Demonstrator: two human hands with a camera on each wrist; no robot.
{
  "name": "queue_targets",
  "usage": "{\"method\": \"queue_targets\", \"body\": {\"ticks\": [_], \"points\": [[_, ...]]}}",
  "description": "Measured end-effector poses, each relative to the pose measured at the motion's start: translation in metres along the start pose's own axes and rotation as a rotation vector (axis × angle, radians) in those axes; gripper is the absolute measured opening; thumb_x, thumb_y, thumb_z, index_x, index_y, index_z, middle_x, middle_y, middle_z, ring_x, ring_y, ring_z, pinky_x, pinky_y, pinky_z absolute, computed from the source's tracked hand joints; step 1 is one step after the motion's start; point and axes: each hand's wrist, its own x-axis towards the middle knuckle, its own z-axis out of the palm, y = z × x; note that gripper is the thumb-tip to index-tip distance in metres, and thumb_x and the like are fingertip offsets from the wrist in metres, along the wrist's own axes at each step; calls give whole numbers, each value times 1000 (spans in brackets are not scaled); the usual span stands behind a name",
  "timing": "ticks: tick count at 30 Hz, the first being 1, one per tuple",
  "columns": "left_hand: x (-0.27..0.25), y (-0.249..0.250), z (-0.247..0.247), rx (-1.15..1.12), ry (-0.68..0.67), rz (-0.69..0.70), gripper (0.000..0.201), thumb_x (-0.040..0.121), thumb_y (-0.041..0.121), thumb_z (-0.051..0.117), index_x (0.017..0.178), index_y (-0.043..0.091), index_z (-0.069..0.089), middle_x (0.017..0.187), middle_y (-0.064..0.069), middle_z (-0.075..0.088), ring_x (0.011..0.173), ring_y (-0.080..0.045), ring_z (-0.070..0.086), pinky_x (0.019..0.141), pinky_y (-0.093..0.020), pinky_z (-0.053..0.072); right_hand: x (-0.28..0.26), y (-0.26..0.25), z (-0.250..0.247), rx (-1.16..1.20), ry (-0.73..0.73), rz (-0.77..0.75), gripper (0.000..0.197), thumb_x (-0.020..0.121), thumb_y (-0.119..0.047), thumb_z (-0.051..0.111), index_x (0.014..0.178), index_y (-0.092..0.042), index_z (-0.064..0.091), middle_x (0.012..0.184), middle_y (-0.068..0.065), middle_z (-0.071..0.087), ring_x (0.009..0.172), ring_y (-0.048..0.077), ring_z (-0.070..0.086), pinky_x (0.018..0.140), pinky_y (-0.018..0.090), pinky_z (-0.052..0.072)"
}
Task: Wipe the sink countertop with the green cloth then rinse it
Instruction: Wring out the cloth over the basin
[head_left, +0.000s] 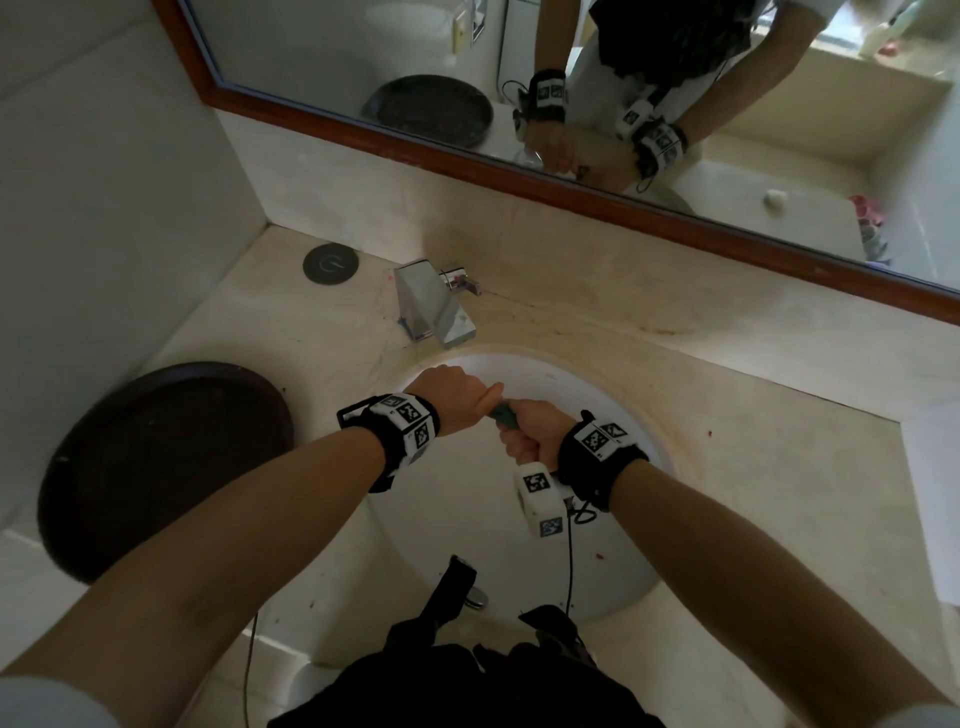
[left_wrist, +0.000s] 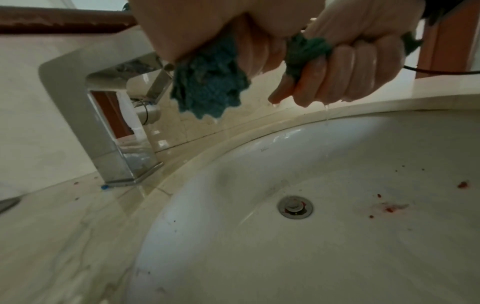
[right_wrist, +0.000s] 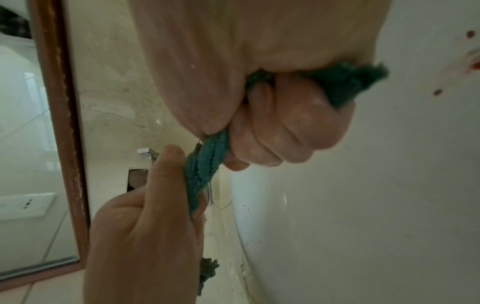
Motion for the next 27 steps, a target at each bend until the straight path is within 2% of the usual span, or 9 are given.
{"method": "queue_targets", "body": {"ticks": [2,4,9,13,16,19,23,27], "points": [[-1,-2,3,-64,22,-13,61,102,47,20,74,11,61,68,-7,54,65,-25,49,68,-33,44,-1,1,-3,-45,8,-16,45,100,-39,41,60,-19,42,44,-4,32,33,9,23,35,15,19],[-4,-1,5,-94,45,-9,58,102,47,22,71,13,58,62,-5,50,62,-24,47,63,-31,41,-2,2,-5,-61,29,-31,46,99,-42,43,59,-20,41,46,-3,31,35,9,22,36,15,18],[-8,8,-2,-24,72,-18,60,101,49,23,64,12,53,54,-2,43,55,-21,43,59,-31,37,-5,4,-4,-133,128,-52,41,98,-27,46,59,-15,43,44,1,39,33,13,30,40,20,24],[-5,21,-12,0,100,-32,58,101,46,27,66,8,53,55,-3,41,59,-22,42,58,-31,34,-9,1,-7,-55,111,-90,40,98,-14,41,58,-14,41,41,-1,38,32,11,29,41,22,25],[-5,24,-15,40,112,-13,57,102,44,27,66,7,52,55,-4,42,59,-22,41,57,-30,33,-15,2,-8,12,68,-98,41,100,-12,37,59,-15,39,36,-4,36,29,9,28,36,18,25],[-6,26,-15,62,142,10,57,102,44,26,64,9,50,53,-3,40,54,-21,38,56,-31,34,-20,4,-9,59,55,-119,41,102,-19,38,61,-14,41,35,-5,36,27,7,29,33,15,26],[-9,23,-8,-6,151,-16,56,101,47,25,65,13,50,55,-1,41,58,-23,45,63,-34,43,-26,9,-22,98,26,-114,36,101,-38,42,75,-14,48,41,-2,39,32,10,27,38,18,19],[-11,15,0,-54,94,-47,57,100,54,24,68,16,52,60,-4,46,60,-24,49,58,-30,36,-43,16,-33,124,67,-116,31,99,-36,50,95,-6,54,56,9,54,32,13,43,32,16,30]]}}
